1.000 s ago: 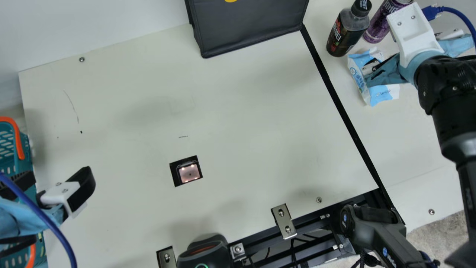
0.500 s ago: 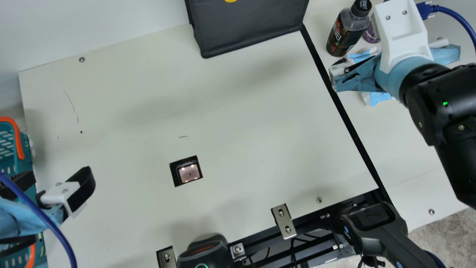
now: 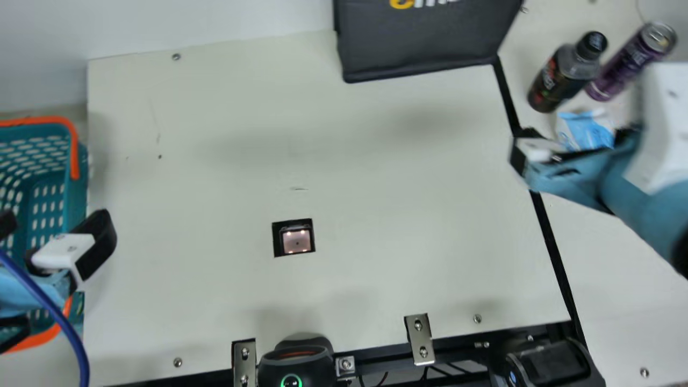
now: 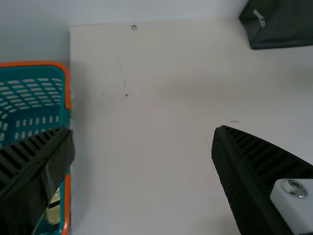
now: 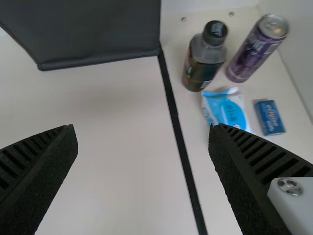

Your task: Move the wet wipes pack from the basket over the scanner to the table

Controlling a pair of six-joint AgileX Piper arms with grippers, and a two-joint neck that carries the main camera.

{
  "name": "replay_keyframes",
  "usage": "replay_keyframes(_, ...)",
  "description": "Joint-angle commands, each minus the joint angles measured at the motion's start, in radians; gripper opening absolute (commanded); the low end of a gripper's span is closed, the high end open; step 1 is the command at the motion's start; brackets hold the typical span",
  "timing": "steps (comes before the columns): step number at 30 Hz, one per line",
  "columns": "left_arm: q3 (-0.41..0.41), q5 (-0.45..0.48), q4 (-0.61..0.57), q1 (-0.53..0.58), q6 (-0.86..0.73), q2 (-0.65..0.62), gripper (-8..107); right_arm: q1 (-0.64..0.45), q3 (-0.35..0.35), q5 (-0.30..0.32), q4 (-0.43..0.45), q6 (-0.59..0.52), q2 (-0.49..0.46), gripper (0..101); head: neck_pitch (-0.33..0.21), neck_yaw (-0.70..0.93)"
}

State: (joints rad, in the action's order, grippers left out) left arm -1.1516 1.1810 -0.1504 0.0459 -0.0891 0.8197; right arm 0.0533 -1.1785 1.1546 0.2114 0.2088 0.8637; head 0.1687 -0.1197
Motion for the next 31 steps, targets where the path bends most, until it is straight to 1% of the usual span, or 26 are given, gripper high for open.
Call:
replay_keyframes(1,-0.015,0.008,0.046,-0.005,0.03,-0.019,90,-0.02,-0.007,0.009,-0.067,-0.129,-0.028,95,-0.03,0.092)
replay_keyframes(5,-0.048,0.029,0.116,-0.016,0.083,-0.059,90,-0.032,-0.024,0.035,-0.137,-0.172,-0.077,95,-0.03,0.092)
replay_keyframes(6,-0.052,0.032,0.125,-0.018,0.089,-0.064,90,-0.035,-0.029,0.042,-0.155,-0.183,-0.09,95,-0.03,0.092)
replay_keyframes(7,-0.047,0.032,0.101,-0.016,0.077,-0.059,90,-0.038,-0.033,0.049,-0.172,-0.193,-0.102,95,-0.03,0.092)
replay_keyframes(9,-0.052,0.033,0.121,-0.016,0.089,-0.066,90,-0.042,-0.039,0.058,-0.197,-0.209,-0.12,95,-0.03,0.092)
replay_keyframes(10,-0.052,0.033,0.123,-0.016,0.089,-0.066,90,-0.04,-0.039,0.06,-0.171,-0.199,-0.11,95,-0.03,0.092)
replay_keyframes(13,-0.052,0.033,0.123,-0.016,0.089,-0.066,90,-0.042,-0.041,0.066,-0.201,-0.209,-0.123,95,-0.03,0.092)
replay_keyframes(31,-0.052,0.033,0.123,-0.016,0.089,-0.066,90,-0.042,-0.041,0.069,-0.201,-0.209,-0.125,95,-0.03,0.092)
